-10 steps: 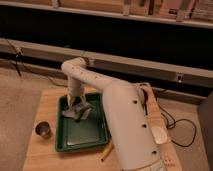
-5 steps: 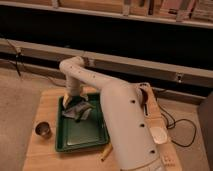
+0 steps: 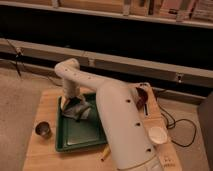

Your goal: Wipe table surface with sponge

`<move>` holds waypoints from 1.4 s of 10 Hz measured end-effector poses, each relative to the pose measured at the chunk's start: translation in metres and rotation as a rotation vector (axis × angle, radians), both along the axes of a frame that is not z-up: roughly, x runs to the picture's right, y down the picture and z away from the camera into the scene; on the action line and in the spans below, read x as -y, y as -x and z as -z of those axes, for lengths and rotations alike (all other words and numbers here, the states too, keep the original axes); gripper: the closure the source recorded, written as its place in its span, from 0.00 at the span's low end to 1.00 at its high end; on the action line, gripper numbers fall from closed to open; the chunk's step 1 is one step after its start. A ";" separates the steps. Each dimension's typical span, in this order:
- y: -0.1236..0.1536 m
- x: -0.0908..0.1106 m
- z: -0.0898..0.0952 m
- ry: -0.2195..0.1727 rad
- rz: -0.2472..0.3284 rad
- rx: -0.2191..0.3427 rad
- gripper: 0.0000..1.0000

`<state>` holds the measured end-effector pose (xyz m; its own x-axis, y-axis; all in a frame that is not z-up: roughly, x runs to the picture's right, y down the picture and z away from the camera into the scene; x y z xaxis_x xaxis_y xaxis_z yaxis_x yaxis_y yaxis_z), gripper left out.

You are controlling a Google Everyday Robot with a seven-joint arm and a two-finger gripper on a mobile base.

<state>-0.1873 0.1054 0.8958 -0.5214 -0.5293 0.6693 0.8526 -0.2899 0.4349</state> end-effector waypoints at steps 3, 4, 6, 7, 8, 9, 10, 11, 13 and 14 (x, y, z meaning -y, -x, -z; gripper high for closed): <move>-0.001 -0.013 0.010 0.005 0.010 0.031 0.20; -0.001 -0.016 0.012 0.008 0.013 0.036 0.20; -0.004 -0.021 0.009 0.010 0.023 0.049 0.20; -0.004 -0.022 0.008 0.009 0.029 0.058 0.20; -0.005 -0.023 0.006 0.006 0.041 0.072 0.20; -0.006 -0.023 0.004 0.003 0.057 0.086 0.20; -0.007 -0.023 0.001 -0.004 0.076 0.102 0.20; -0.007 -0.023 0.001 -0.012 0.106 0.122 0.20; -0.005 -0.022 0.002 -0.031 0.172 0.163 0.20; -0.002 -0.023 0.004 -0.040 0.205 0.182 0.20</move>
